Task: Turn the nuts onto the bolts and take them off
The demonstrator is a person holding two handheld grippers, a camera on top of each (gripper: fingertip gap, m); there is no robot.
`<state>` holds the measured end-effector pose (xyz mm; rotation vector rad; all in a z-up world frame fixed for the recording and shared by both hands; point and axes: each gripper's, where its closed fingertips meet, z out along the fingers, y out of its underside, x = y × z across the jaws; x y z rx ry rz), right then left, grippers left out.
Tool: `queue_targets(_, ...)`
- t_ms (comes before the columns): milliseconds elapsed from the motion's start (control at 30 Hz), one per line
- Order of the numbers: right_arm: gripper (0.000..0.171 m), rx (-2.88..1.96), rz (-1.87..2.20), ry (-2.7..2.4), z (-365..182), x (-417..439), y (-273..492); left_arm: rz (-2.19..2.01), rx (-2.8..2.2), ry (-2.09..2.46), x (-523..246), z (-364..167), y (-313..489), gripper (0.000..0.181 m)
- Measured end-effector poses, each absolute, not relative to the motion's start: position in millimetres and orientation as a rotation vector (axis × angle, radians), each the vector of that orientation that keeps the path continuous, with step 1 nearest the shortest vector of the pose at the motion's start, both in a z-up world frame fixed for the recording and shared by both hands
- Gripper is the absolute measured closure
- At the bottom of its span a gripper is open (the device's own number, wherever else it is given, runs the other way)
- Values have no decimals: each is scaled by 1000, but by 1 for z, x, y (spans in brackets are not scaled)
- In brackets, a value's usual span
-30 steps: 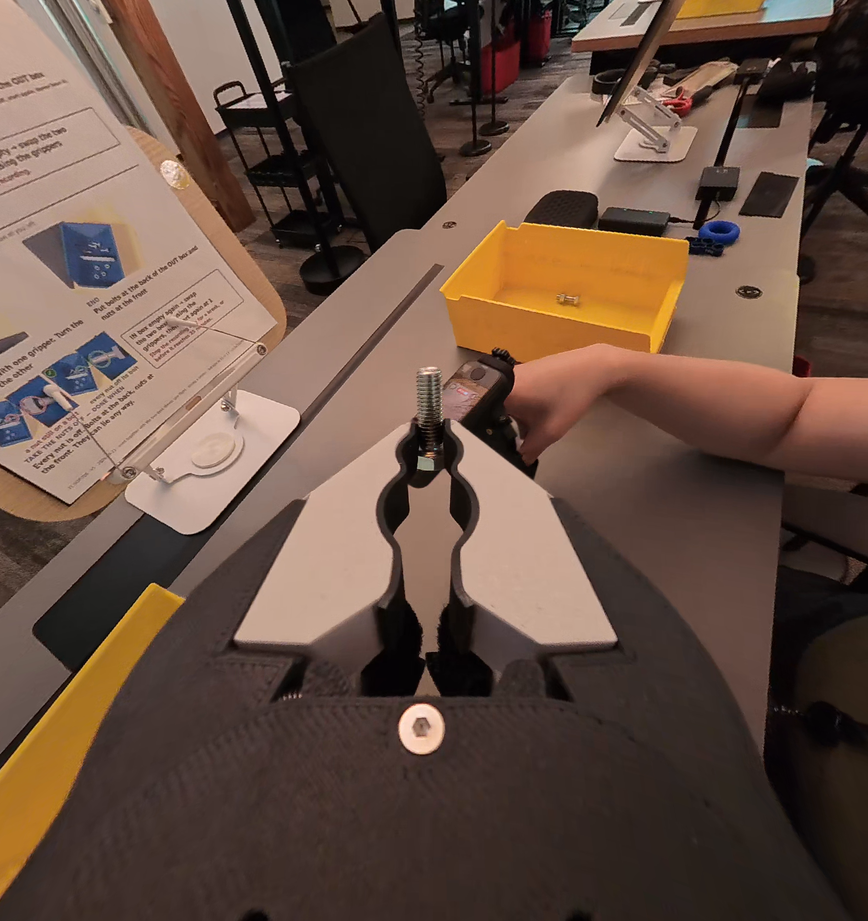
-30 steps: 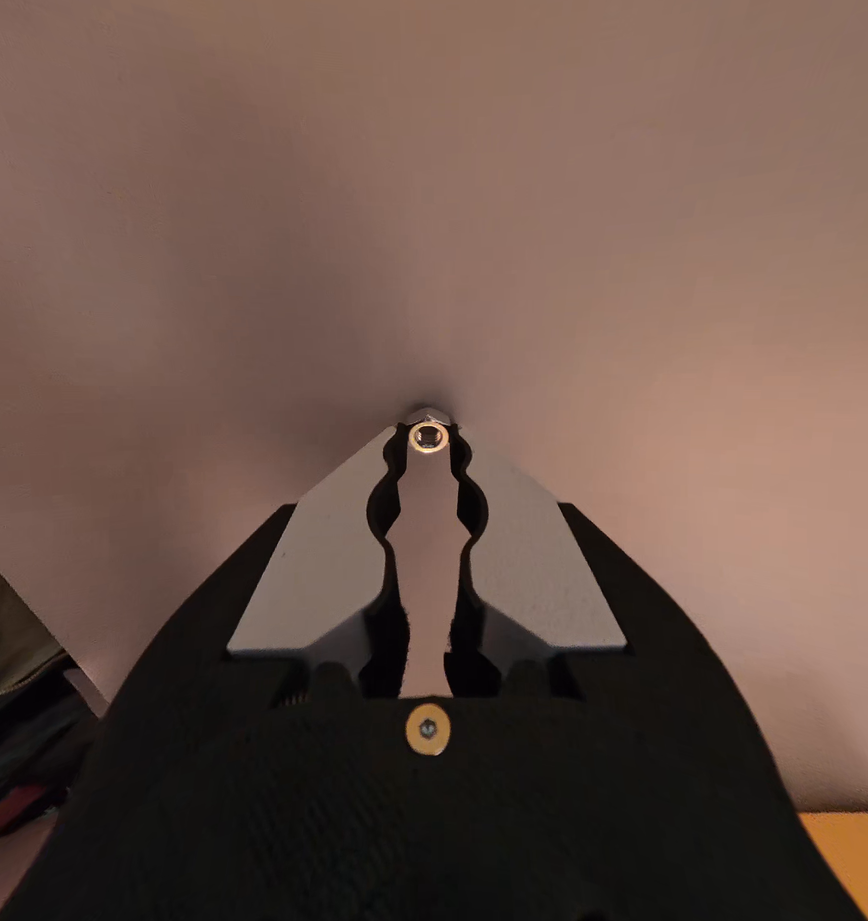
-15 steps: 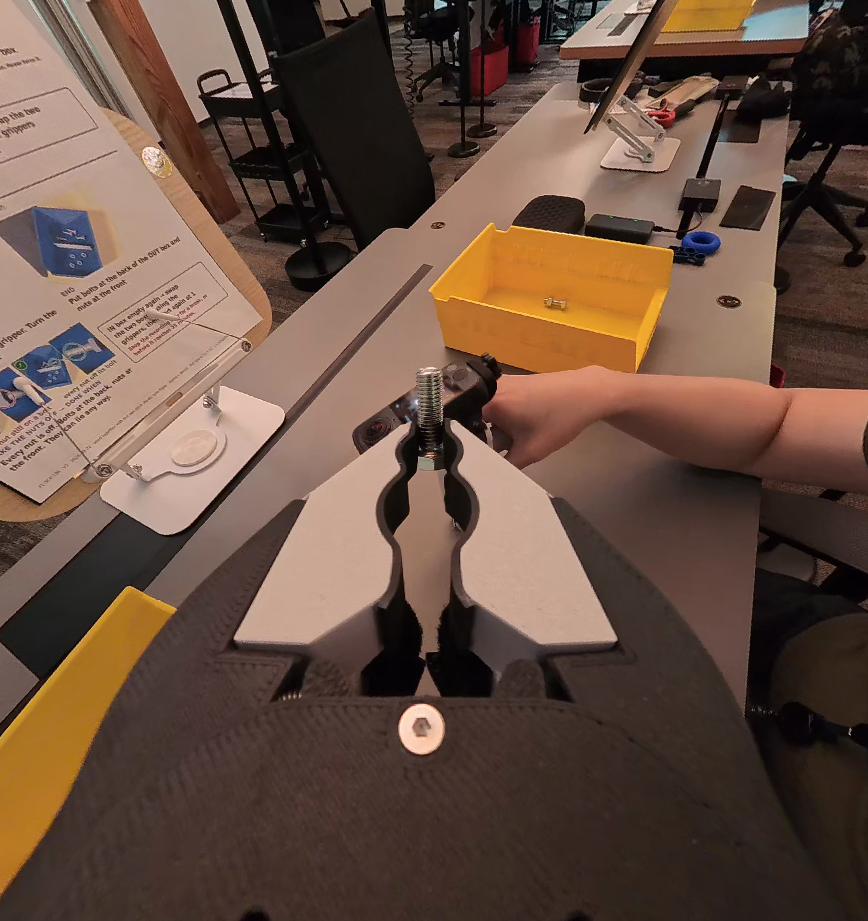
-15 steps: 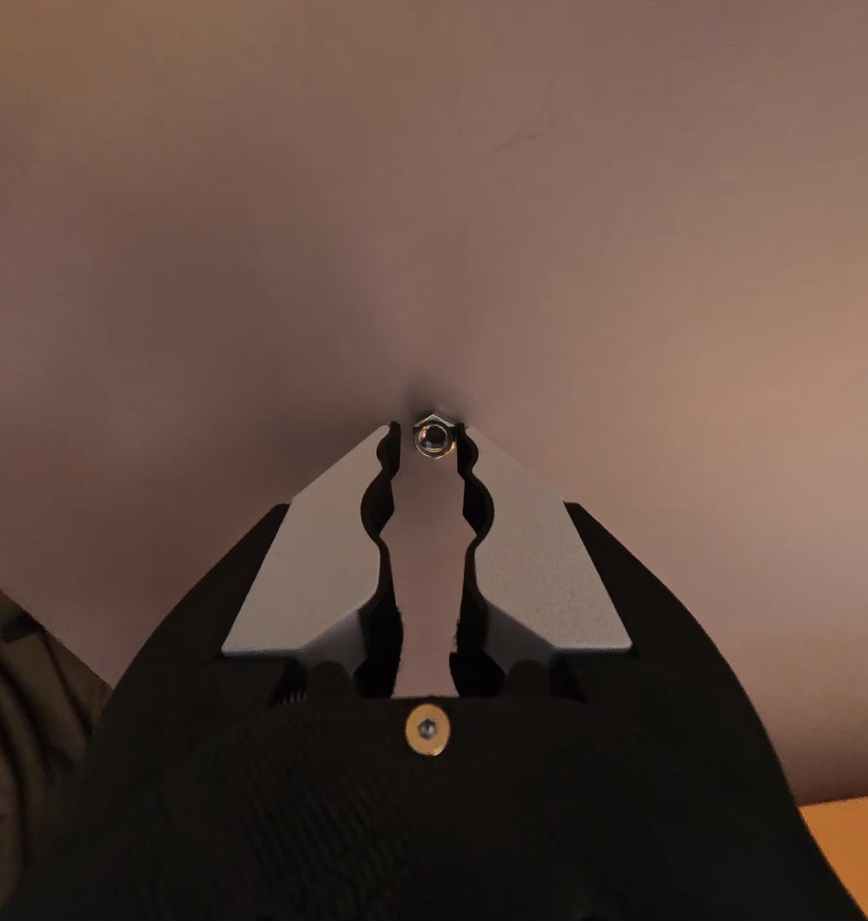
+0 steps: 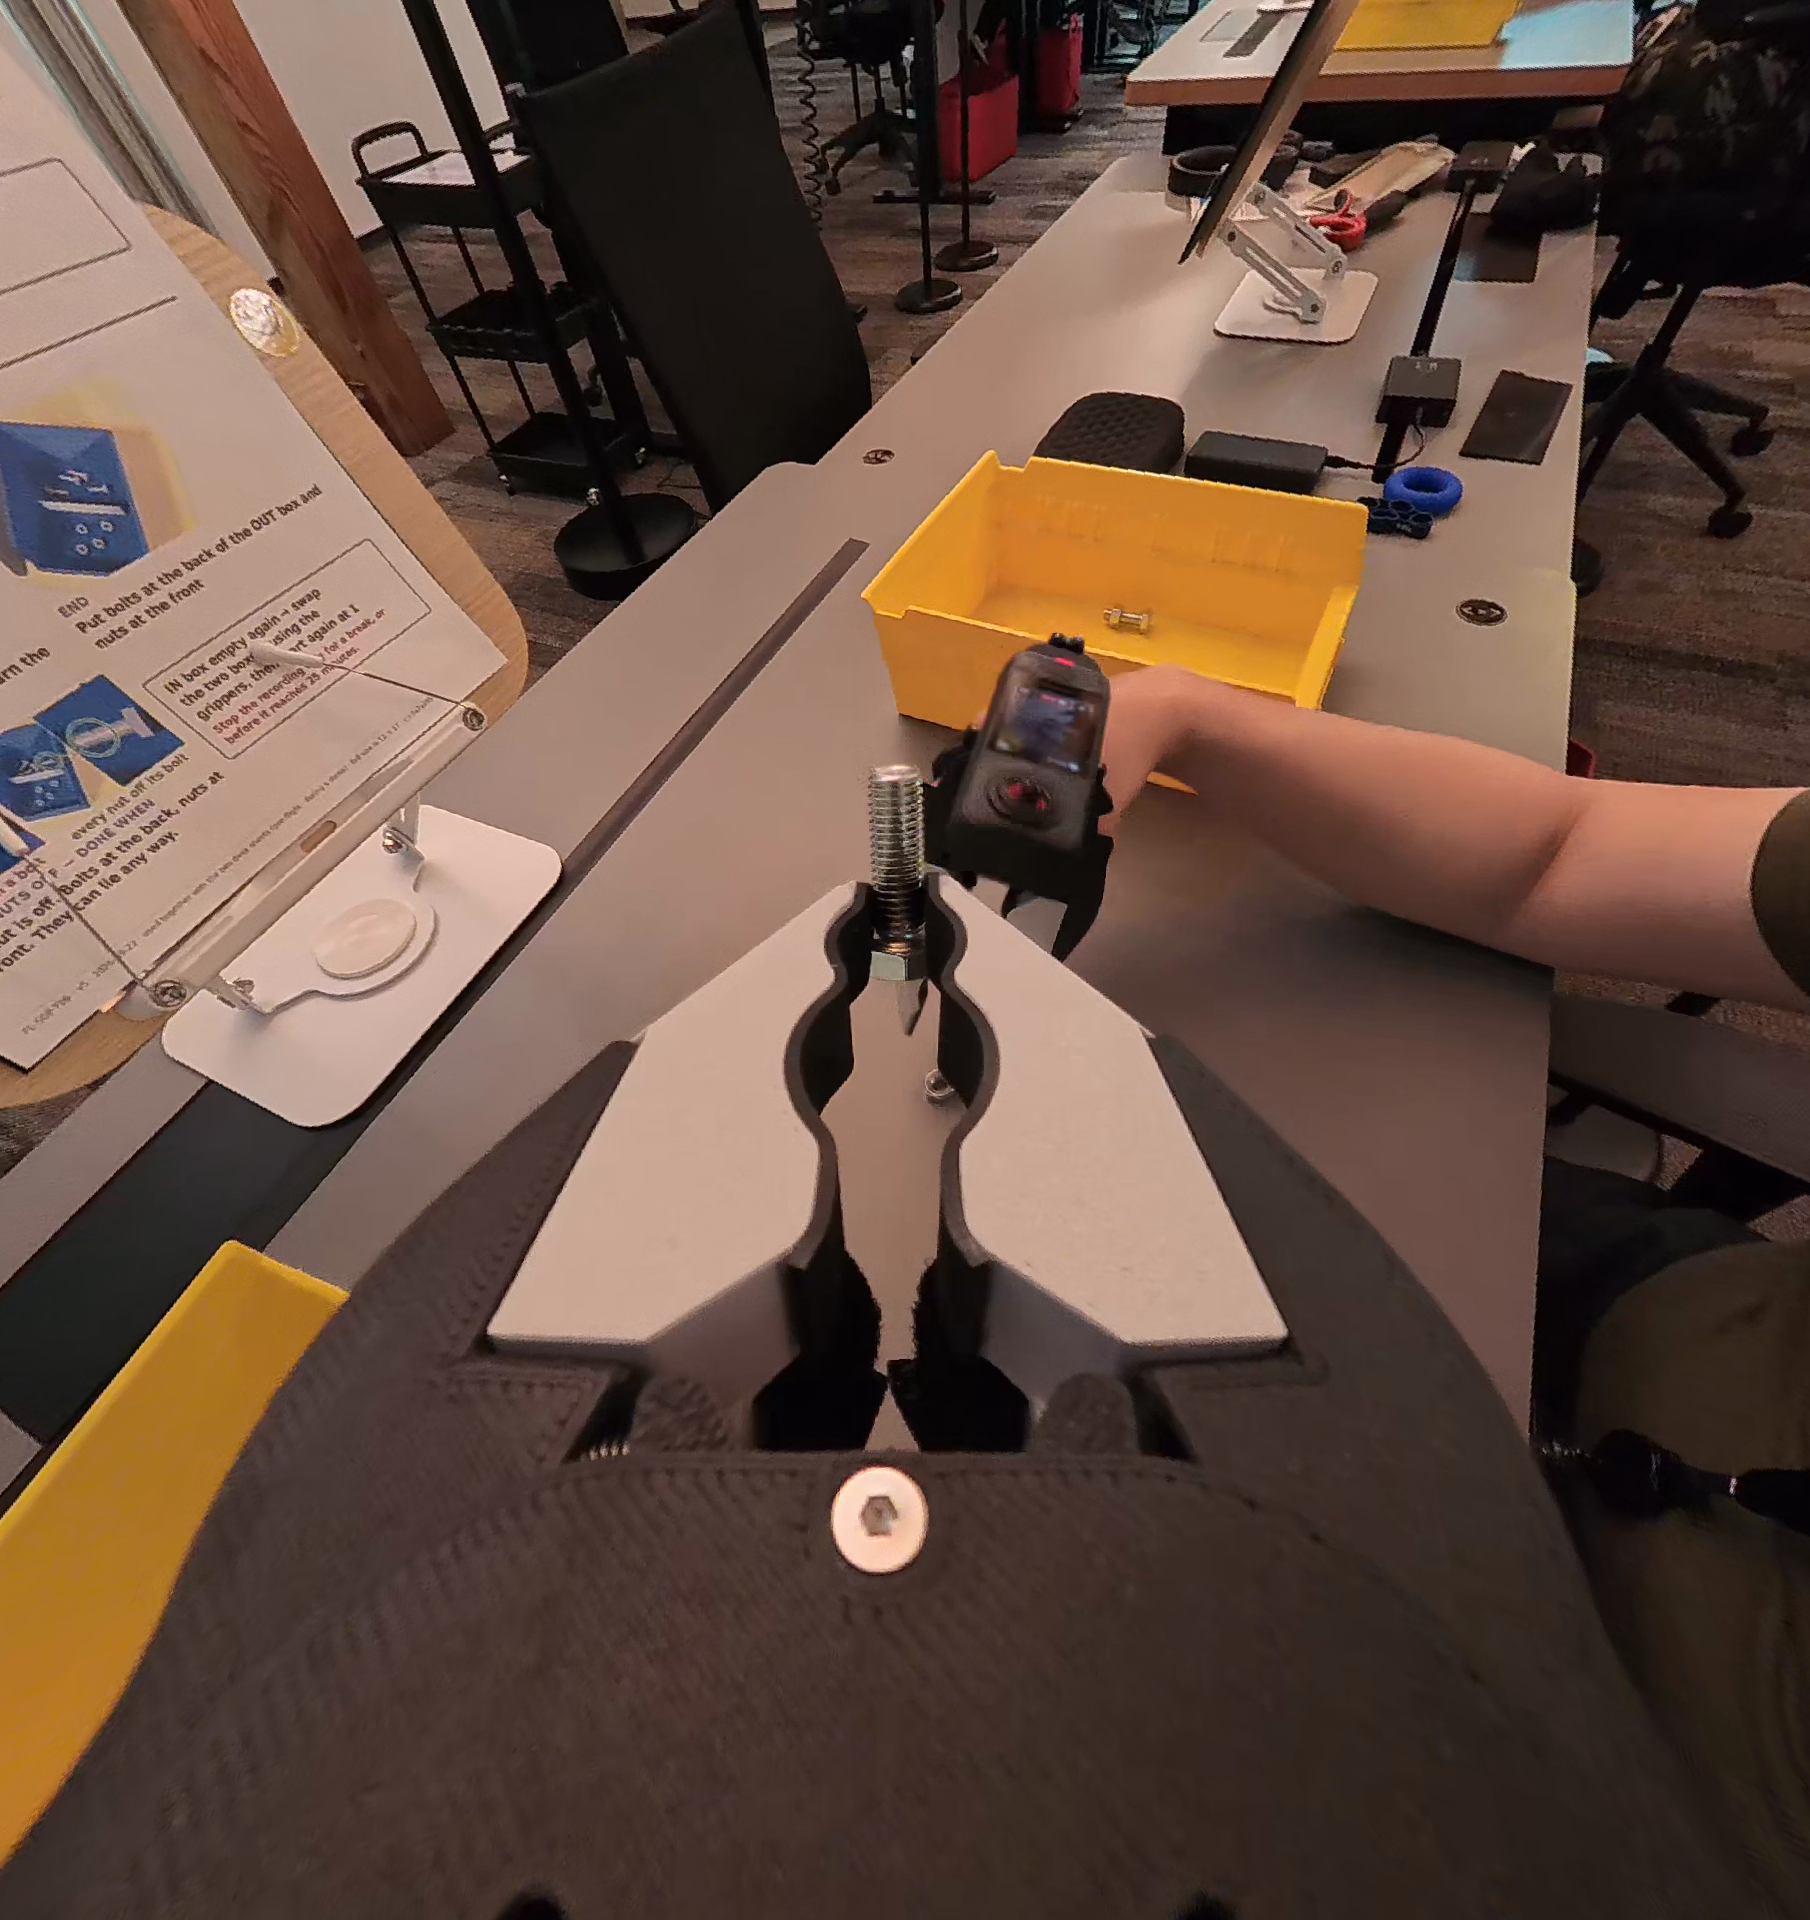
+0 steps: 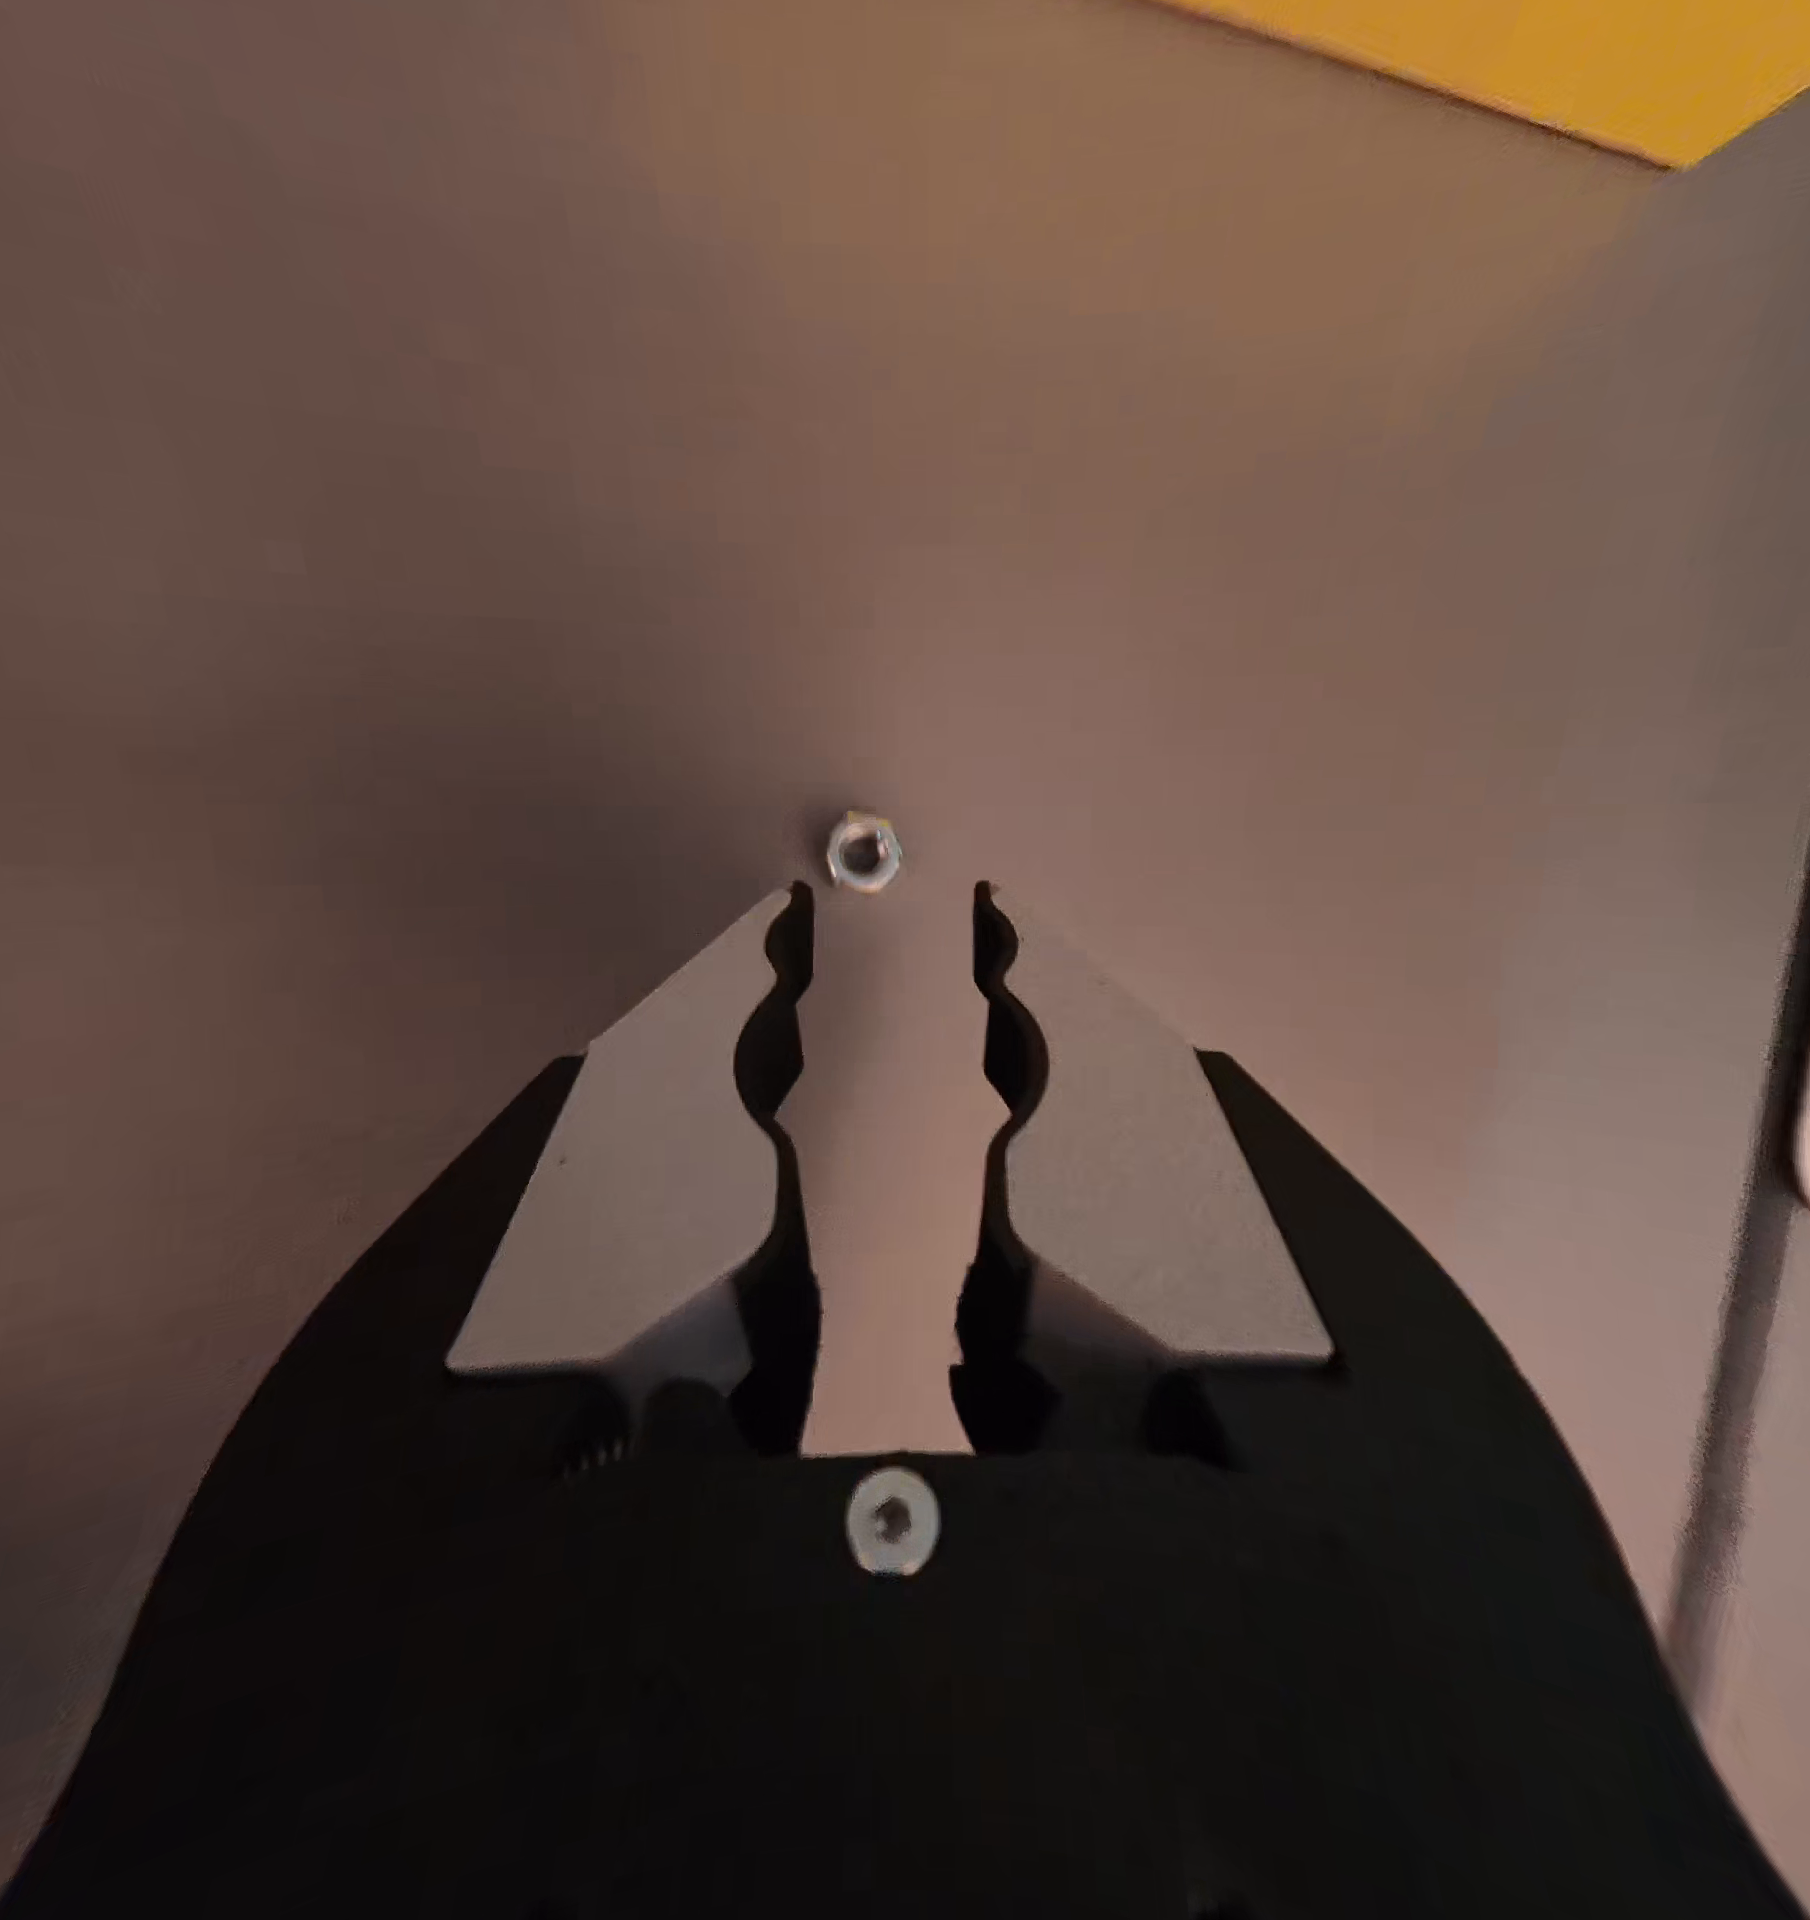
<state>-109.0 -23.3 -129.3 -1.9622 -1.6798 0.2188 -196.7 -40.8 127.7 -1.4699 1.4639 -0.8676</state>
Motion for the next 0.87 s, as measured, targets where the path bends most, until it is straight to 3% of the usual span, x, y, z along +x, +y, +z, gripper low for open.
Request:
queue_targets(33,141,-1971,159,-1720,-133,-105,-24,-870,-1474,1470,-196,126,-41,174)
queue_targets(867,150,-1913,95,-2171,-157,-120,-28,-894,-1574,1531,-189,104,-33,174)
